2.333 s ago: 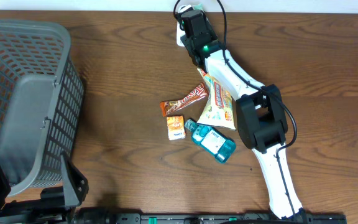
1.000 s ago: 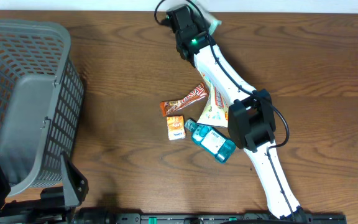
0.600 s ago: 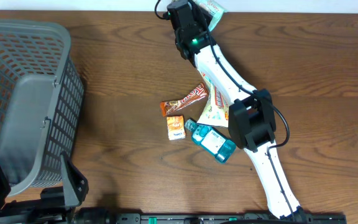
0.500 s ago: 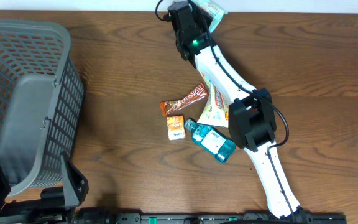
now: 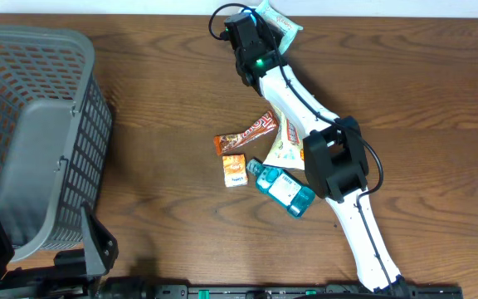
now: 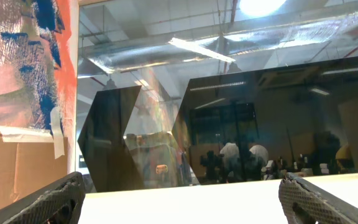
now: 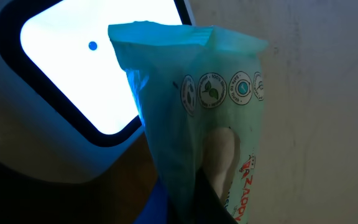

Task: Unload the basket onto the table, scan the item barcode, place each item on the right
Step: 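Carry the wipes pack away to the right edge of the table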

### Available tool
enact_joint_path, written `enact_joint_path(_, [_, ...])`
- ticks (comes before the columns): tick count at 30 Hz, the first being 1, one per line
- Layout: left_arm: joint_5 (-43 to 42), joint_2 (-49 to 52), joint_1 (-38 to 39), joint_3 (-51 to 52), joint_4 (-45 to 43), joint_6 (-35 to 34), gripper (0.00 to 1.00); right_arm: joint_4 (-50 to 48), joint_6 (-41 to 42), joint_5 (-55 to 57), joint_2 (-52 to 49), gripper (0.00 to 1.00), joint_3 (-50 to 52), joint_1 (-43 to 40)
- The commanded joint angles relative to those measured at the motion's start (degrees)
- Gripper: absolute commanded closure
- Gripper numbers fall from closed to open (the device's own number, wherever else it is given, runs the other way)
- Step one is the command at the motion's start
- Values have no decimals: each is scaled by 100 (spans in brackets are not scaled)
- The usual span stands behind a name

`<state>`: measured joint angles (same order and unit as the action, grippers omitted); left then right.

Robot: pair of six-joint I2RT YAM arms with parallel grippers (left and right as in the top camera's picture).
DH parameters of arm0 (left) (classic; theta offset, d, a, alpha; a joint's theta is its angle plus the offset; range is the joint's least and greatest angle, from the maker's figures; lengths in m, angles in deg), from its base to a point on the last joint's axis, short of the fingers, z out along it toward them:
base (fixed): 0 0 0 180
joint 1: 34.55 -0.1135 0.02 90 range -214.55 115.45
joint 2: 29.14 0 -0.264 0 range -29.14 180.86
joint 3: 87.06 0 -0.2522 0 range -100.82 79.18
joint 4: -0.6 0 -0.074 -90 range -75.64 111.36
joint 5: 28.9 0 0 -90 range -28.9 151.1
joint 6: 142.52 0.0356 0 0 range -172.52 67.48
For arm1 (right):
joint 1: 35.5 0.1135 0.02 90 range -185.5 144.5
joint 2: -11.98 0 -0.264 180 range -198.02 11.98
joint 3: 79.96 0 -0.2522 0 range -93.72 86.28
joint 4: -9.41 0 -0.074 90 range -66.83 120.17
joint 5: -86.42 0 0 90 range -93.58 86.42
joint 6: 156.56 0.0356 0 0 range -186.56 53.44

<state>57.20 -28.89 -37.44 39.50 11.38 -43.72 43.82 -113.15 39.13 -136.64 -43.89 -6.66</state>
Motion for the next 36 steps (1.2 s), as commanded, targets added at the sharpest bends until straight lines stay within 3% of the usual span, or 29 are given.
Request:
enact_joint_path(1, [55, -7, 17, 26, -28, -52, 1, -50, 68, 437, 0, 99, 11, -22])
enact_joint_path(9, [55, -7, 17, 26, -26, -52, 1, 859, 334, 1576, 599, 99, 11, -501])
enact_joint_path(14, [55, -7, 17, 26, -24, -52, 1, 2697, 2015, 1665, 815, 99, 11, -1259])
enact_joint_path(16, [55, -7, 17, 26, -24, -55, 1, 3517, 2833, 1423, 815, 99, 11, -1639])
enact_joint_path(19, [55, -7, 17, 26, -20, -55, 1, 4548, 3779, 85, 813, 99, 13, -2363])
enact_joint_path(22, [55, -7, 17, 35, 11, -55, 1, 4972, 4422, -1198, 811, 99, 26, -3095])
enact_joint_path(24, [55, -7, 17, 42, 13, -55, 1, 5097, 4817, -1491, 811, 99, 116, -3539])
enact_joint_path(36, [52, -7, 17, 48, 20, -55, 1, 5860, 6854, 245, 811, 99, 820, -5757])
